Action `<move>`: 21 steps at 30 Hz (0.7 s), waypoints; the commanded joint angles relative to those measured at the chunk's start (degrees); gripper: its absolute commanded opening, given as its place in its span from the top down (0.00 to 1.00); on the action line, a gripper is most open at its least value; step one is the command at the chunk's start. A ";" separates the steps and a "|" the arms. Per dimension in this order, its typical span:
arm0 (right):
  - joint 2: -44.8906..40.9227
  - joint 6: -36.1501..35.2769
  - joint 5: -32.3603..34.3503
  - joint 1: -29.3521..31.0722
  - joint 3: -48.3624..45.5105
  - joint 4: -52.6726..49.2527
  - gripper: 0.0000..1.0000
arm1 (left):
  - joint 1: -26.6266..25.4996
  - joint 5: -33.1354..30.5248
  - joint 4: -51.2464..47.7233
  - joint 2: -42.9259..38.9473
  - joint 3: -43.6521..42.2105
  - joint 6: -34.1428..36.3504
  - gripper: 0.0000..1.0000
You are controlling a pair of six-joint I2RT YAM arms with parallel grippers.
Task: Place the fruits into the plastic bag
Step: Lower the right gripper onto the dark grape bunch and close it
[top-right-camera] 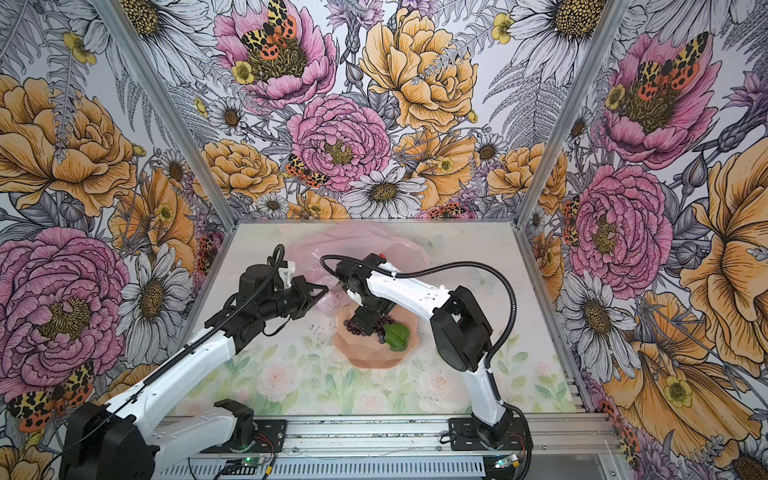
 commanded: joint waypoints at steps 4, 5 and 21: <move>1.40 1.87 1.24 -2.05 -2.24 0.76 0.01 | 0.63 0.16 1.34 0.59 -0.19 -0.07 1.00; 1.37 2.09 1.19 -2.58 -2.73 0.79 0.01 | 0.73 0.20 1.47 0.75 -0.09 -0.07 1.00; 4.14 3.10 -0.85 -3.30 -7.28 2.69 0.01 | 0.56 0.25 1.37 0.17 -0.74 -0.33 1.00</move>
